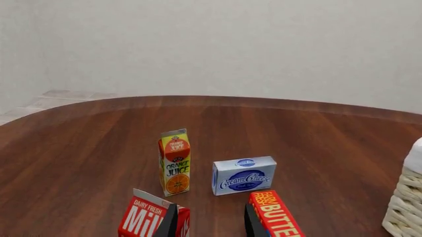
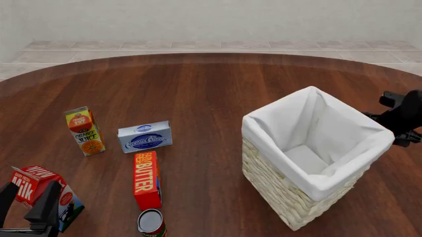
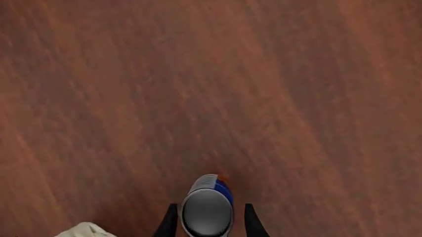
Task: Pick up the alphabet soup and the tomato sauce, and put them in the basket.
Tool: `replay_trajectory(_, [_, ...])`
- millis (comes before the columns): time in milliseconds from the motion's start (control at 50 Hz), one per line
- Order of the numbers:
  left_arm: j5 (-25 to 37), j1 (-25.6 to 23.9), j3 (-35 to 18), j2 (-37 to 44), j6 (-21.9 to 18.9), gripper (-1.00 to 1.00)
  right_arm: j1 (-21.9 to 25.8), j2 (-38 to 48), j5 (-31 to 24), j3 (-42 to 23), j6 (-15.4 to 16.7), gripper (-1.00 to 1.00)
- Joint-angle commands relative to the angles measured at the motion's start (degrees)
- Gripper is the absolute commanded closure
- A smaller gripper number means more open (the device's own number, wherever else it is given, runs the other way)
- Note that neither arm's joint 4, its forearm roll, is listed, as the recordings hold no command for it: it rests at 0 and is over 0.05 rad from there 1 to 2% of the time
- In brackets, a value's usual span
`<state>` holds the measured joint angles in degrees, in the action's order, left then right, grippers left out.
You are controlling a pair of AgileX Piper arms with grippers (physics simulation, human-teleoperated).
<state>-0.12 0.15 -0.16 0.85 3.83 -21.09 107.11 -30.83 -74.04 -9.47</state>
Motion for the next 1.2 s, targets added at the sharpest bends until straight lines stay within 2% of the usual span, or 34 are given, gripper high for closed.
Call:
replay_trajectory(20, [0.0,0.0,0.0,0.0,0.0,-1.0,0.3,0.8,0.9,0.5,0.3,-1.0])
replay_trajectory(500, [0.0,0.0,0.0,0.0,0.0,-1.0,0.7,2.4,2.3,1.3,0.5,-1.0])
replay_trajectory(580, [0.0,0.0,0.0,0.0,0.0,-1.0,0.2,2.4,2.5,1.5,1.4,-1.0])
replay_trajectory(1100, [0.0,0.0,0.0,0.0,0.0,-1.0,0.4,3.7,3.7,2.3,1.0,-1.0])
replay_trajectory(1120, [0.0,0.0,0.0,0.0,0.0,-1.0,0.3,3.7,3.7,2.3,1.0,1.0])
replay_trajectory(1200, [0.0,0.0,0.0,0.0,0.0,-1.0,0.5,2.9,3.3,2.1,1.1,1.0])
